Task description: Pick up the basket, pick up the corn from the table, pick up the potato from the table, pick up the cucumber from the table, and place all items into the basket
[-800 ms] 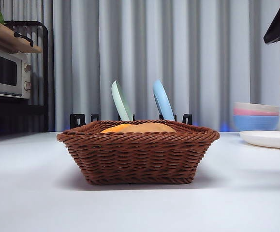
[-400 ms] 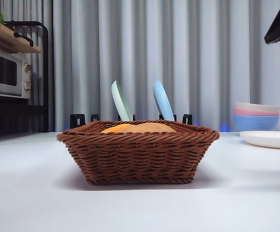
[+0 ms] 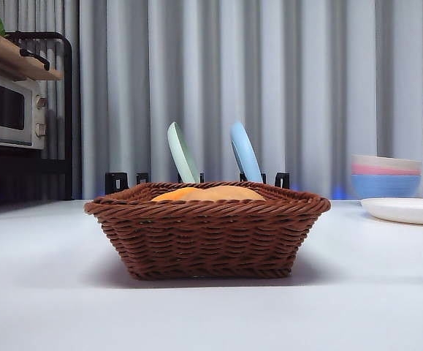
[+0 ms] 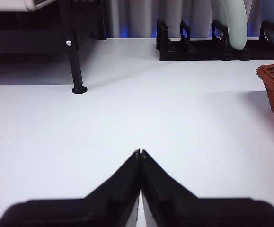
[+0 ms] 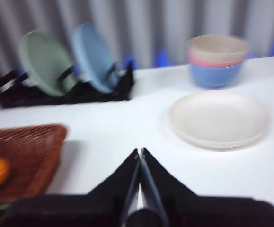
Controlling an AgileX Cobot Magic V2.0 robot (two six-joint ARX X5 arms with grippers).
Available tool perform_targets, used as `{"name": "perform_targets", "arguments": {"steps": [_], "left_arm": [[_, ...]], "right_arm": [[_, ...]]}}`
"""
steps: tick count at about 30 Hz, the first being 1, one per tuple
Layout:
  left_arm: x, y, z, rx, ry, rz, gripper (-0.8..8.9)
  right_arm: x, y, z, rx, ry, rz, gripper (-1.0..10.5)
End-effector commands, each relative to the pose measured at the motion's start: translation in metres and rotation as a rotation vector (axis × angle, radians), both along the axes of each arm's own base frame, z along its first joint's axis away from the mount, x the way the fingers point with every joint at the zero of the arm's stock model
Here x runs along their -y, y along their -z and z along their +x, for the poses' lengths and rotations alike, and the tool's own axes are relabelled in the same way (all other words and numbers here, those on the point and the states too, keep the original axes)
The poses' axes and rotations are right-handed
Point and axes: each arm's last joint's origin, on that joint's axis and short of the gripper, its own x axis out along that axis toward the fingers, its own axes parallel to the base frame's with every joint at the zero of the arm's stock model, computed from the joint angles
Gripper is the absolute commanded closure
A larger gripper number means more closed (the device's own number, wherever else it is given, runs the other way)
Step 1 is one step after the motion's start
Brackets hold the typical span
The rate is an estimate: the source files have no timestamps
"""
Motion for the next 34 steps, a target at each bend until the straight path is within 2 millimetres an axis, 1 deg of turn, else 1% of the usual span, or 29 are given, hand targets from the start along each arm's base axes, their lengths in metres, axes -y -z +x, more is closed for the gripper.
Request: {"name": "perform_targets", "arguments": {"steps": [1,3,6,14,16,24,26,34], "left_arm": [[0.0,0.004,0.001,-0.009,-0.003,-0.006,8.17],[0.0,0.004,0.001,-0.009,-0.002,-0.006,8.17],[0.0,0.004,0.001,-0.009,-0.003,-0.006,8.17],[0.0,0.004,0.001,-0.009,-0.002,-0.006,8.17],[0.0,0.004,0.001,-0.009,-0.002,-0.007,8.17],[0.0,0.004,0.001,-0.009,-0.002,-0.006,8.17],[0.0,0.004,0.001,-0.009,-0.002,-0.006,8.17],[0.0,0.004,0.001,-0.009,-0.002,-0.006,8.17]], "right_arm": [[0.006,0.023,-0.002,0.064,-0.011,-0.012,9.5],[0.009,0.037,-0.003,0.073,-0.027,-0.035,9.5],[0.011,0.05,-0.004,0.068,-0.07,-0.059,9.5],[0.013,0.074,-0.003,0.023,-0.069,-0.079,9.5],[0.013,0.08,-0.004,-0.011,-0.07,-0.081,9.5],[0.014,0.084,-0.01,-0.04,-0.068,-0.06,9.5],[0.014,0.084,-0.01,-0.047,-0.063,-0.026,9.5],[0.014,0.086,-0.009,-0.062,-0.059,-0.03,9.5]]}}
